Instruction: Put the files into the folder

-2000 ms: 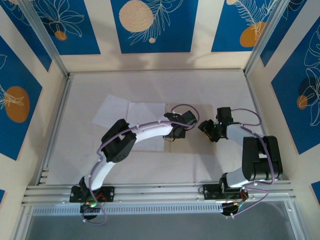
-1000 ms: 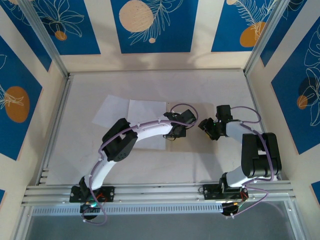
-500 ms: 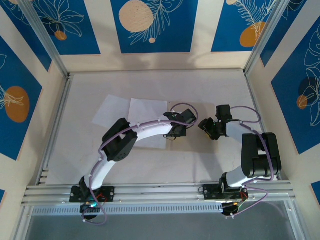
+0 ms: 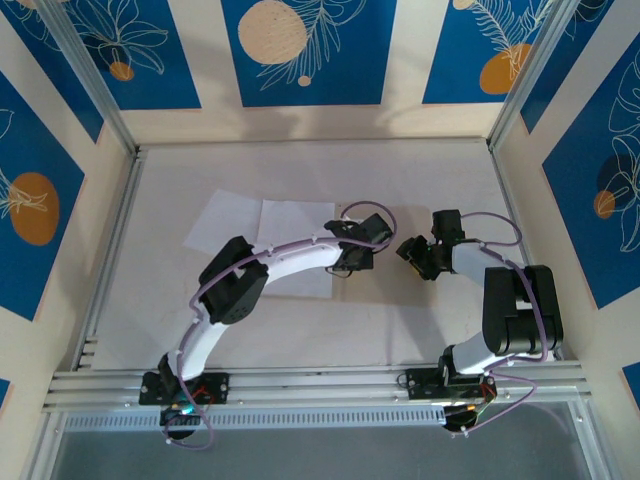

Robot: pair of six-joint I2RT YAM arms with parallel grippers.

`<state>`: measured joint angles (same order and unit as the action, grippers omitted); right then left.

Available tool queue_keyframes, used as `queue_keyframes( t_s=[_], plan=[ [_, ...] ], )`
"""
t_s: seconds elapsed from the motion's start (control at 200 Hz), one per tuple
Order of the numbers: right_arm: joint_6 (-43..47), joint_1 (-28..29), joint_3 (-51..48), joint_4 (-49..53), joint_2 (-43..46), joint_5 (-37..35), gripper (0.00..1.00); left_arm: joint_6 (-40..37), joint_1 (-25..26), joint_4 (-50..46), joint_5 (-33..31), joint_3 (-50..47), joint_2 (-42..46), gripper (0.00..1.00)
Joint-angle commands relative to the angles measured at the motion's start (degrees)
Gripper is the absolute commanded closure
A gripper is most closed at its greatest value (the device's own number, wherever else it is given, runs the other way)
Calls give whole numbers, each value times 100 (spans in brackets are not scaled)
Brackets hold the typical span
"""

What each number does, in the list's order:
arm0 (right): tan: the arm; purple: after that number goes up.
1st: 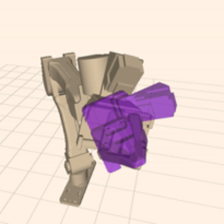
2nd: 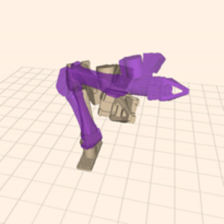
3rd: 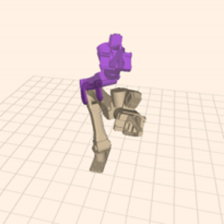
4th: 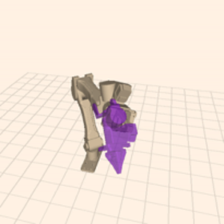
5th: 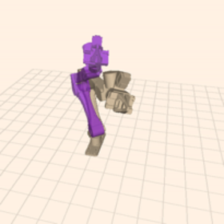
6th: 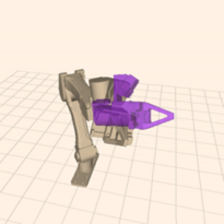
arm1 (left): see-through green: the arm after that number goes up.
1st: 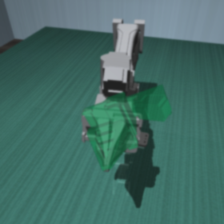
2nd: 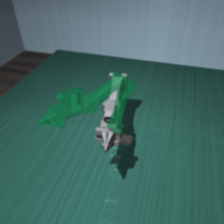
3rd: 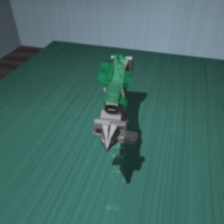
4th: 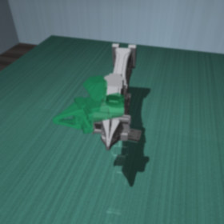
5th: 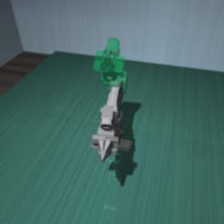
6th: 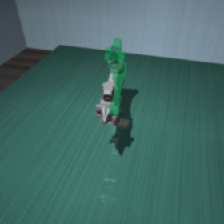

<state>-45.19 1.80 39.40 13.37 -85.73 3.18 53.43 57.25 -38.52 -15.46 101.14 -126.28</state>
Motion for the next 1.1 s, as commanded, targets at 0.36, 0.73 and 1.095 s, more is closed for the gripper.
queue_keyframes(
  t_s=[0.36,0.73,1.095],
  plan=[
    [45,80,24,245,-79,122,47,-751,-153,-911,-447,763,214,74],
    [54,72,33,272,-93,121,47,-920,-273,-889,-621,470,500,72],
    [56,75,29,281,-99,123,47,-1630,-659,-21,-321,418,294,69]
  ],
)
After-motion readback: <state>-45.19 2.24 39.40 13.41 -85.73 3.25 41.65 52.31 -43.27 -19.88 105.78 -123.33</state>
